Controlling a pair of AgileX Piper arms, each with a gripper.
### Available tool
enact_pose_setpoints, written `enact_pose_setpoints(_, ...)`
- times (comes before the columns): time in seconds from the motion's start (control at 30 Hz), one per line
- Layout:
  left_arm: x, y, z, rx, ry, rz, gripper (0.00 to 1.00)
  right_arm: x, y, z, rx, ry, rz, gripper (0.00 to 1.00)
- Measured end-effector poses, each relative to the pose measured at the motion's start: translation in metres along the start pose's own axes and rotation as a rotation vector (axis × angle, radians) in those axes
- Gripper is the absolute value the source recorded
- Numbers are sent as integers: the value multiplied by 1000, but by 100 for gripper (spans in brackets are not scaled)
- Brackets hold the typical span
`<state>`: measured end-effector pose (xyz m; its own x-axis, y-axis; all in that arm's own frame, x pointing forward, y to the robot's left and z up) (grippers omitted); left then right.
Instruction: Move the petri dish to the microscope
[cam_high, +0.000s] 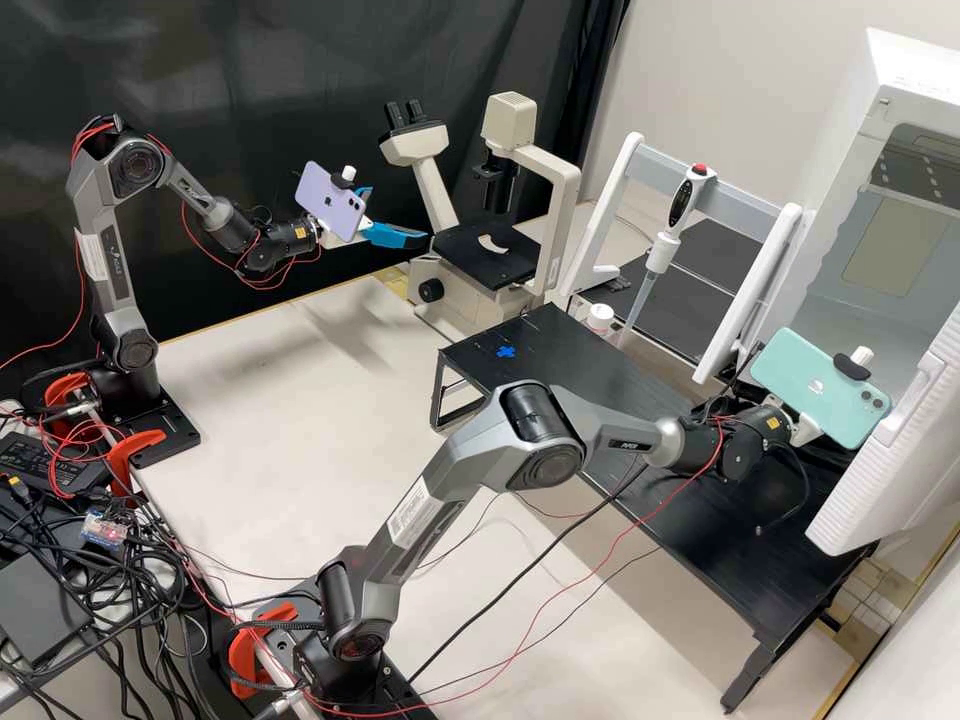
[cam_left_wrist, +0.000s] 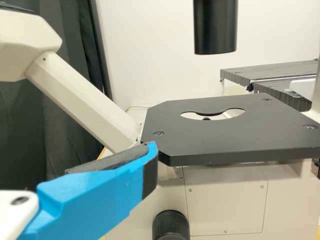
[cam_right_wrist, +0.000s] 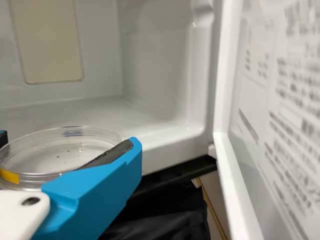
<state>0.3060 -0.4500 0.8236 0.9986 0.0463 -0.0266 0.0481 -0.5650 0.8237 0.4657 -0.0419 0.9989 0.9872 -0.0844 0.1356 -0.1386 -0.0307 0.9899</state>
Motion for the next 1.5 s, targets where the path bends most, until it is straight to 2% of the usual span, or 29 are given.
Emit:
enact_pose_setpoints(0.13, 0, 0, 0, 0, 0, 0, 100, -12, 1, -8, 5, 43, 19, 0)
enact_pose_setpoints(0.3, 0, 0, 0, 0, 0, 0, 100, -25, 1, -13, -4, 58, 36, 0)
enact_pose_setpoints(0.5, 0, 0, 0, 0, 0, 0, 100, -58, -7, -13, -32, 57, 71, 0)
enact_pose_setpoints(0.6, 0, 0, 0, 0, 0, 0, 100, -84, -17, -12, -19, 65, 83, 0)
enact_pose_setpoints(0.73, 0, 0, 0, 0, 0, 0, 100, -106, -24, -16, -32, 95, 85, 0)
enact_pose_setpoints(0.93, 0, 0, 0, 0, 0, 0, 100, -160, -44, -28, -4, 165, 76, 0)
enact_pose_setpoints(1.13, 0, 0, 0, 0, 0, 0, 100, -209, -73, -62, 16, 300, 22, 0)
enact_pose_setpoints(1.3, 0, 0, 0, 0, 0, 0, 100, -236, -103, -96, 14, 432, -82, 0)
enact_pose_setpoints(1.47, 0, 0, 0, 0, 0, 0, 100, -248, -133, -127, -25, 555, -188, 0)
enact_pose_setpoints(1.5, 0, 0, 0, 0, 0, 0, 100, -250, -142, -135, -45, 575, -226, 0)
